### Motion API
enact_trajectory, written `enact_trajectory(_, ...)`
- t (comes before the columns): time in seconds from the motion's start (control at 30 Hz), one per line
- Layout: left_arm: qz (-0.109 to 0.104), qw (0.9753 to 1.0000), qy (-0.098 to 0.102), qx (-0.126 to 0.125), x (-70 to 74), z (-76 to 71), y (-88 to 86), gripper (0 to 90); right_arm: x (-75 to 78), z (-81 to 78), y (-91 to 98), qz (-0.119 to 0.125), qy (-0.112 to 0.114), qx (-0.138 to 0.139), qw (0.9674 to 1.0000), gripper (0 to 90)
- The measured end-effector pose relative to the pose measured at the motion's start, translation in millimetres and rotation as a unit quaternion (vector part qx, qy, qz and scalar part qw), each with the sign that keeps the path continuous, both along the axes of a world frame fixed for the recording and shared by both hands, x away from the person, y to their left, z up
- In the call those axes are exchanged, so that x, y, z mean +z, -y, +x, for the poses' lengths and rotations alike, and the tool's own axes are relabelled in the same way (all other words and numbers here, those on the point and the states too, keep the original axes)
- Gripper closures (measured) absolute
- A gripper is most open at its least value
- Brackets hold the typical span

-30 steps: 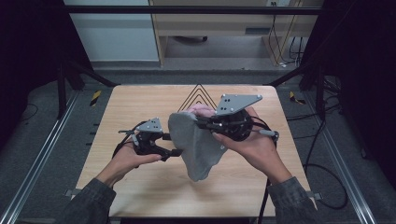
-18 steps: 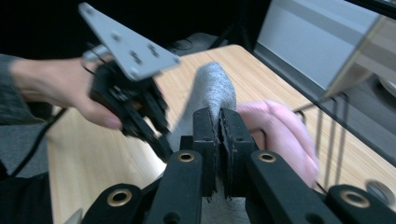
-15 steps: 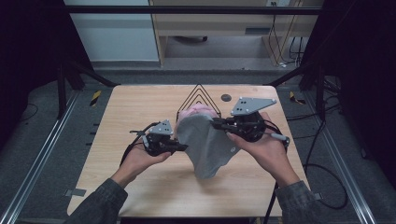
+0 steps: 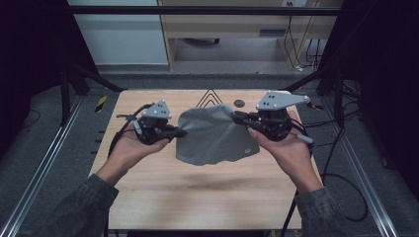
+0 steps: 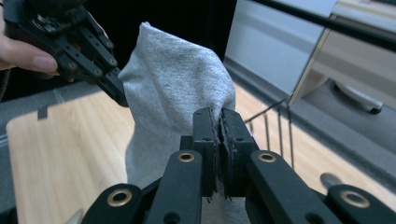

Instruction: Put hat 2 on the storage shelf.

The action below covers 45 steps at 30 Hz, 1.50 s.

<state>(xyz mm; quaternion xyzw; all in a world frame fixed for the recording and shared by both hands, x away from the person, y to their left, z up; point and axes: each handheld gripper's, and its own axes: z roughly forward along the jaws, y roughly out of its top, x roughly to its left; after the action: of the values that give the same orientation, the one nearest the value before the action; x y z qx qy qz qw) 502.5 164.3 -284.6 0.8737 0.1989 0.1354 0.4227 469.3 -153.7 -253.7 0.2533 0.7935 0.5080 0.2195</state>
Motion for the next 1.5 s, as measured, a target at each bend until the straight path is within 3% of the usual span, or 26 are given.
enact_trajectory(0.03, 0.0, 1.0, 0.0, 0.0, 0.0, 0.0, 0.0, 87.9, 0.0, 0.0, 0.0, 0.0, 0.0, 0.0, 1.0, 86.1)
enact_trajectory(0.07, 0.0, 0.9999, 0.011, 0.004, 13.3, 1.6, -0.8, 87.9, 7.7, 2.6, 0.2, 0.004, 0.006, -0.005, 1.0, 86.1)
enact_trajectory(0.1, 0.0, 0.9999, 0.011, 0.004, 13.3, 1.6, -0.8, 87.9, 10.7, 4.0, 0.4, 0.009, 0.006, -0.007, 0.9999, 86.1)
enact_trajectory(0.17, 0.005, 0.9998, 0.019, 0.009, 30.9, 6.8, -0.7, 87.9, 18.3, 9.4, 1.3, 0.018, 0.006, -0.01, 0.9998, 86.1)
enact_trajectory(0.43, -0.007, 0.9993, 0.032, 0.016, 57.7, 15.3, 1.2, 88.0, 40.4, 25.4, 6.5, 0.049, 0.012, -0.027, 0.9984, 86.1)
enact_trajectory(0.57, -0.016, 0.9987, 0.041, 0.026, 72.0, 26.2, 5.9, 88.0, 53.0, 39.3, 9.5, 0.066, 0.019, -0.041, 0.9968, 86.1)
enact_trajectory(0.93, -0.038, 0.9963, 0.058, 0.05, 82.6, 51.0, 10.6, 88.0, 59.4, 71.0, 12.9, 0.086, 0.03, -0.065, 0.9938, 86.1)
enact_trajectory(1.1, -0.063, 0.9939, 0.066, 0.062, 85.6, 64.5, 10.6, 88.1, 60.8, 84.1, 14.9, 0.104, 0.037, -0.069, 0.9915, 86.1)
enact_trajectory(1.27, -0.067, 0.9908, 0.086, 0.08, 80.5, 78.8, 13.2, 88.1, 57.8, 97.8, 15.6, 0.116, 0.04, -0.072, 0.9898, 86.1)
enact_trajectory(1.5, -0.066, 0.9899, 0.084, 0.094, 65.4, 93.4, 12.8, 88.1, 44.9, 112.0, 14.3, 0.109, 0.033, -0.075, 0.9907, 86.1)
